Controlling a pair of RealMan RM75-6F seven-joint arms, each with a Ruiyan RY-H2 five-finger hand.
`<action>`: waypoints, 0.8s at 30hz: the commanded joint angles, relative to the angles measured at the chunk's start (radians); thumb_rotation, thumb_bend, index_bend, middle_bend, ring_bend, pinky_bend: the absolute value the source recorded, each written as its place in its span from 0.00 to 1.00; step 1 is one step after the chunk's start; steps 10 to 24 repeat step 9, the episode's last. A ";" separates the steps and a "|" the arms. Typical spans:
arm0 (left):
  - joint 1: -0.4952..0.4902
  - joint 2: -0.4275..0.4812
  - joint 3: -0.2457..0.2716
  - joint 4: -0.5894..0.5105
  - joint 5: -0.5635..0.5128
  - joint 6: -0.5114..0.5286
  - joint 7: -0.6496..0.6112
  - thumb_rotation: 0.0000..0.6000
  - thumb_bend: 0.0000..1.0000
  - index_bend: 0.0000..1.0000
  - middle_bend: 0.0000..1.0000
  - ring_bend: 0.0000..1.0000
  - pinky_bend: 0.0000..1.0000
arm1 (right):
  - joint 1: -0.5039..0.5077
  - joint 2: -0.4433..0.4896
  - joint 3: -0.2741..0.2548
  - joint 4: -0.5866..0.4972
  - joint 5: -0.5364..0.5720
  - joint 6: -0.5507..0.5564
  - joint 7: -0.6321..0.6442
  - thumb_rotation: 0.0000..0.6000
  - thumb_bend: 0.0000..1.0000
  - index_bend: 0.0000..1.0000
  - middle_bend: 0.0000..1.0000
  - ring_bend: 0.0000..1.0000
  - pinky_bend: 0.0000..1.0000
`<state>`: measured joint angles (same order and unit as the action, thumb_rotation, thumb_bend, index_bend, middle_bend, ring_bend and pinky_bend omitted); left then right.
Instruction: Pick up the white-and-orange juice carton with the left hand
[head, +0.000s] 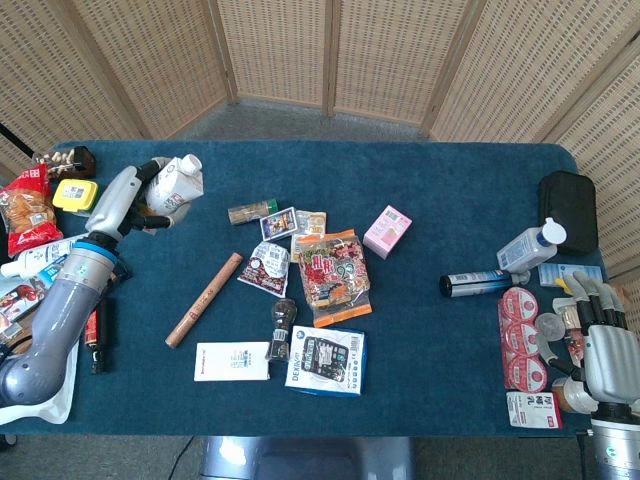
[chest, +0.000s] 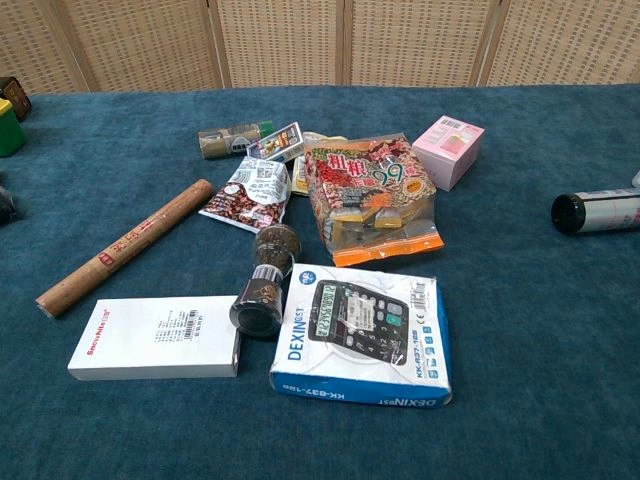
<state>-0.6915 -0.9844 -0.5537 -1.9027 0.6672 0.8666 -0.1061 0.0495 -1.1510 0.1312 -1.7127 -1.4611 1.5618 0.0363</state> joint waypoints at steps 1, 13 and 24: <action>0.026 0.097 -0.068 -0.089 -0.019 0.027 -0.053 1.00 0.67 0.47 0.47 0.78 0.76 | 0.007 -0.012 0.000 0.014 -0.002 -0.008 0.010 0.98 0.32 0.00 0.08 0.00 0.00; 0.023 0.135 -0.065 -0.106 -0.023 0.029 -0.090 1.00 0.67 0.47 0.47 0.78 0.76 | 0.005 -0.015 -0.001 0.020 -0.004 -0.006 0.014 0.98 0.32 0.00 0.09 0.00 0.00; 0.023 0.135 -0.065 -0.106 -0.023 0.029 -0.090 1.00 0.67 0.47 0.47 0.78 0.76 | 0.005 -0.015 -0.001 0.020 -0.004 -0.006 0.014 0.98 0.32 0.00 0.09 0.00 0.00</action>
